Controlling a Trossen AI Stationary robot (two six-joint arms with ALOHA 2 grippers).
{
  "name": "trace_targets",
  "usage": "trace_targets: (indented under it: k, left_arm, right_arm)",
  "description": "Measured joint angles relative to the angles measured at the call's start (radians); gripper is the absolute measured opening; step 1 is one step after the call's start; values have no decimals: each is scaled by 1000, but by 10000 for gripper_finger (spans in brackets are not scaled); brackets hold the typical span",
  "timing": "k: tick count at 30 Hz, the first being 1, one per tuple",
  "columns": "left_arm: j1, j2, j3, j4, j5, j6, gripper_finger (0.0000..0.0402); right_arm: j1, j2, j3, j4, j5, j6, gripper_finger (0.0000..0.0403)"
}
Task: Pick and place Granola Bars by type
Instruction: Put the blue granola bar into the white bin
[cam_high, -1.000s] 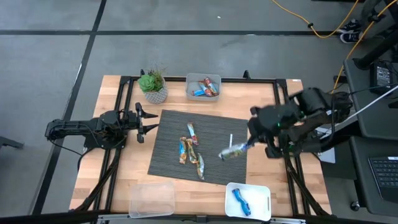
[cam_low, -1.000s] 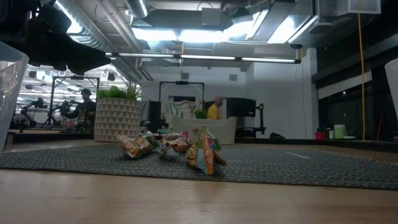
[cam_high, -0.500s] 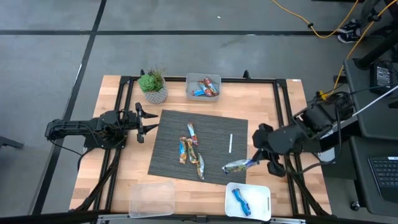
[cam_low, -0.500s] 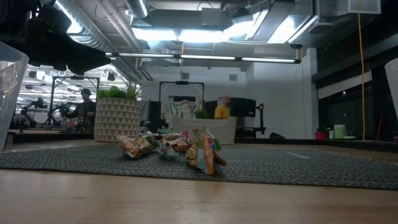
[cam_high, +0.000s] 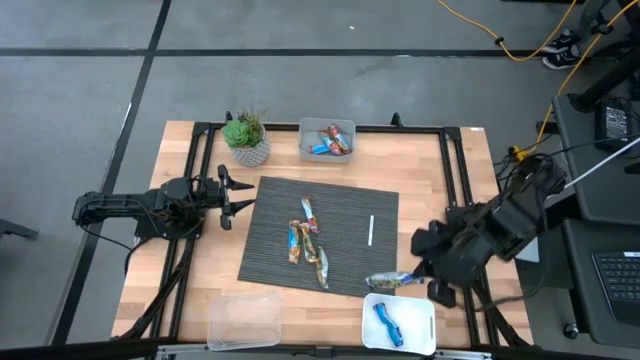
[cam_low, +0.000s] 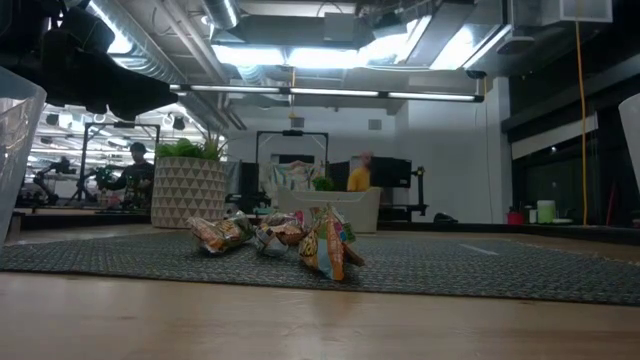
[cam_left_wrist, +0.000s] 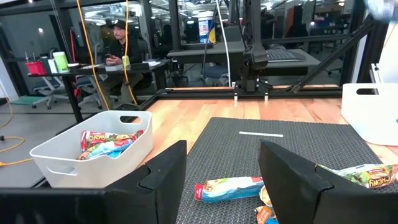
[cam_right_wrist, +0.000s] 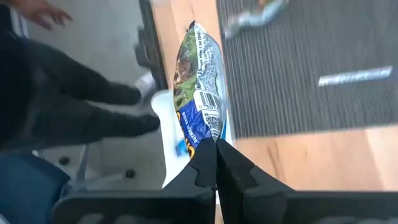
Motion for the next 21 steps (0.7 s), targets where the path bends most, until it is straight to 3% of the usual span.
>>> trace_targets:
  k: [5, 11, 21]
  left_arm:
    - [0, 0, 0, 0, 0, 0, 189]
    - [0, 0, 0, 0, 0, 0, 191]
    - [0, 0, 0, 0, 0, 0, 191]
  right_arm:
    - [27, 16, -136, 141, -88, 59, 4]
    - [53, 16, -278, 345, -108, 109, 4]
    - [93, 15, -415, 403, -108, 222, 4]
